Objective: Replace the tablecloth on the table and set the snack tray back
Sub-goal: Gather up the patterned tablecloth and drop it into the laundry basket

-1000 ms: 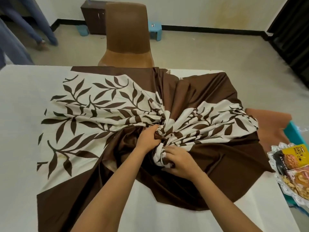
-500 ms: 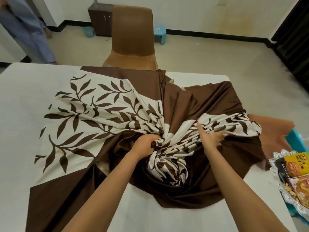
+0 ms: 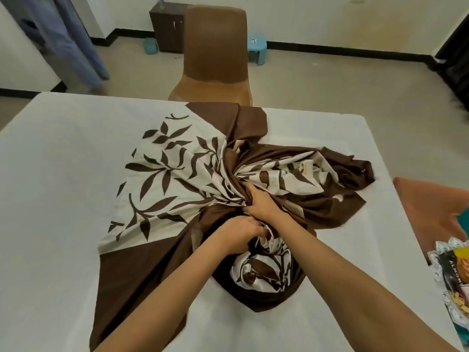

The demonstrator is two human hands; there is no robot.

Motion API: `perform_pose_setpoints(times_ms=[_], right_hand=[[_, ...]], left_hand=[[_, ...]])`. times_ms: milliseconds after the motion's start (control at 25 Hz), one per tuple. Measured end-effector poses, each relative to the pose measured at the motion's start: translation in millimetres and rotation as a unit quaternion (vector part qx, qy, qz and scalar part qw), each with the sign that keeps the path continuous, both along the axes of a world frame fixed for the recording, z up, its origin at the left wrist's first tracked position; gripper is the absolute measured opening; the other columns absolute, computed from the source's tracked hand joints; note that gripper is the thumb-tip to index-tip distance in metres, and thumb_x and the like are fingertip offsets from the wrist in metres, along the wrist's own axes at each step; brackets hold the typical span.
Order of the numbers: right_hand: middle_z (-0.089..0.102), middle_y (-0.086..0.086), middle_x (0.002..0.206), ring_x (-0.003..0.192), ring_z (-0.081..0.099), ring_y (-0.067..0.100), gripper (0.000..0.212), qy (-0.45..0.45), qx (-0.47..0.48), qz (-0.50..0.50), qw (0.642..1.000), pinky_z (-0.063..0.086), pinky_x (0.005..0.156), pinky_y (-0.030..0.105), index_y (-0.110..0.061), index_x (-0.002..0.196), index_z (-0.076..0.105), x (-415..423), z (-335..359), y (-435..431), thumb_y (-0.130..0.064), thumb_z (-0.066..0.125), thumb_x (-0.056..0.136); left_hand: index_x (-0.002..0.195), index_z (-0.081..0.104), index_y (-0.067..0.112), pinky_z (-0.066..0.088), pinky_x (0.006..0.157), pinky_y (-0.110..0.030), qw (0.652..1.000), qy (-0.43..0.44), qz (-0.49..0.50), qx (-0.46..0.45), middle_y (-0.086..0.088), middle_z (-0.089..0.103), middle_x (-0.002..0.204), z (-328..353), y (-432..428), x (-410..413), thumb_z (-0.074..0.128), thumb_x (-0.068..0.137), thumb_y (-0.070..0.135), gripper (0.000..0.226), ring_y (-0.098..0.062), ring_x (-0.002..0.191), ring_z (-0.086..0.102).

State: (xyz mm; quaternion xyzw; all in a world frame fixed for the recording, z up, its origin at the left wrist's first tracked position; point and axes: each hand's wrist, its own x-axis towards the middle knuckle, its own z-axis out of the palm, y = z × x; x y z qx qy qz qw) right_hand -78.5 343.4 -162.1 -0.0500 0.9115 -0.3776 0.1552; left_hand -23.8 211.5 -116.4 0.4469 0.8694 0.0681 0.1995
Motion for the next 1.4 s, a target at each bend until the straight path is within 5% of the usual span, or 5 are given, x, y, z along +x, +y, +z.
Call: perform_pose_setpoints(times_ms=[320, 640, 960, 1160, 1400], right_hand=[[0.054, 0.008, 0.135, 0.125, 0.05, 0.024, 0.075, 0.009, -0.044, -0.021, 0.999, 0.04, 0.101, 0.029, -0.017, 0.143, 0.037, 0.1, 0.0, -0.7, -0.002, 0.063, 0.075], [0.049, 0.003, 0.14, 0.126, 0.048, 0.024, 0.064, -0.047, -0.078, -0.054, 0.994, 0.041, 0.1, 0.03, -0.021, 0.147, 0.032, 39.0, 15.5, 2.0, -0.013, 0.059, 0.089], [0.047, -0.002, 0.137, 0.127, 0.043, 0.01, 0.064, 0.037, -0.141, -0.124, 0.981, 0.035, 0.107, 0.026, -0.019, 0.143, 0.035, 98.3, -1.0, -31.6, -0.031, 0.057, 0.084], [0.039, -0.014, 0.141, 0.129, 0.036, -0.007, 0.064, -0.04, -0.227, -0.046, 0.972, 0.031, 0.107, 0.012, -0.022, 0.149, 0.021, 113.9, 20.1, -52.7, -0.01, 0.046, 0.091], [0.07, -0.009, 0.094, 0.092, 0.064, 0.002, 0.019, 0.021, -0.188, -0.191, 0.963, 0.051, 0.079, 0.027, -0.02, 0.104, 0.071, 108.5, 40.7, 4.4, -0.027, 0.059, 0.091]], left_hand=[[0.135, -0.042, 0.035, -0.009, 0.102, -0.071, 0.891, -0.121, 0.434, -0.052, -0.021, -0.043, 0.143, 16.5, 14.8, 112.4, 0.069, 0.064, 0.067, 0.135, -0.048, 0.135, -0.029], [0.141, 0.03, 0.018, 0.048, 0.083, -0.049, 0.778, 0.238, 0.581, -0.024, -0.025, 0.047, 0.123, -24.0, -67.4, 19.1, 0.074, 0.071, 0.009, 0.084, -0.039, 0.102, 0.055], [0.137, 0.04, 0.0, 0.052, 0.079, -0.034, 0.523, -0.377, 0.67, 0.368, -0.009, 0.062, 0.114, -0.7, -67.8, -7.0, 0.076, 0.058, 0.035, 0.094, -0.025, 0.1, 0.062], [0.151, -0.002, 0.017, 0.033, 0.107, -0.054, 0.723, -0.211, 0.629, 0.191, -0.014, 0.028, 0.151, 7.1, -19.0, -2.5, 0.079, 0.047, 0.069, 0.141, -0.038, 0.136, 0.03], [0.149, 0.009, 0.016, 0.031, 0.104, -0.051, 0.78, -0.081, 0.612, 0.101, -0.011, 0.039, 0.144, -4.1, -6.8, -5.9, 0.079, 0.065, 0.041, 0.112, -0.039, 0.128, 0.038]])
